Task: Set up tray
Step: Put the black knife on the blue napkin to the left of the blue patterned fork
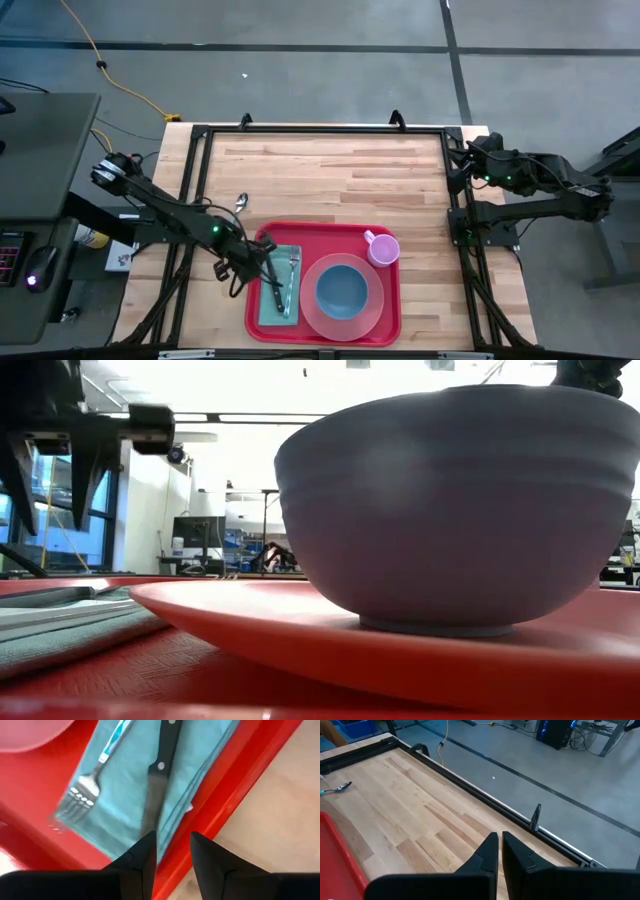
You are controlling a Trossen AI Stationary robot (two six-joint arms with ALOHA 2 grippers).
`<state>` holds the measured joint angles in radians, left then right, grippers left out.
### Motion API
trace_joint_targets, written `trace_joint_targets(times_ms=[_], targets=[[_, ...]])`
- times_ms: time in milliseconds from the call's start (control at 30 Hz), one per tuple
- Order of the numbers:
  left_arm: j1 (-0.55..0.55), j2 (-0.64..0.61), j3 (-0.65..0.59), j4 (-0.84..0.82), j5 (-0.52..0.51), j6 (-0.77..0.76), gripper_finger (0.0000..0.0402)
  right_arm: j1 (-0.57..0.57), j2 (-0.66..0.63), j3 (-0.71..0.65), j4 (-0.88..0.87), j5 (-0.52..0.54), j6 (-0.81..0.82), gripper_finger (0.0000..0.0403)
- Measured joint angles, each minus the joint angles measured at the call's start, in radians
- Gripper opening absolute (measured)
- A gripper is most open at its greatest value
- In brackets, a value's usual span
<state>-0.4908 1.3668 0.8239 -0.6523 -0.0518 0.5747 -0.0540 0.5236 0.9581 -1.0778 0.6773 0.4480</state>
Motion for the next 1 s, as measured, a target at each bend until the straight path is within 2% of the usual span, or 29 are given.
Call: trace_joint_targets(times_ms=[133,267,400,667,1000], targets=[[0.000,0.000,0.004,-0.001,-0.017,0.116,0.0150,0.000,0.000,0.000,0.000,0.001,0.000,0.0000],[0.002,0.015,0.004,0.005,-0.080,0.270,0.0150,0.000,0.000,0.000,0.000,0.005,0.000,0.0000],[0.024,0.041,0.005,0.041,-0.085,0.397,0.0150,0.000,0.000,0.000,0.000,0.009,0.000,0.0000],[0.105,0.113,0.010,0.050,-0.044,0.457,0.0150,0.000,0.000,0.000,0.000,0.010,0.017,0.0000],[0.105,0.111,0.007,0.048,0.008,0.502,0.0150,0.000,0.000,0.000,0.000,0.010,0.020,0.0000]])
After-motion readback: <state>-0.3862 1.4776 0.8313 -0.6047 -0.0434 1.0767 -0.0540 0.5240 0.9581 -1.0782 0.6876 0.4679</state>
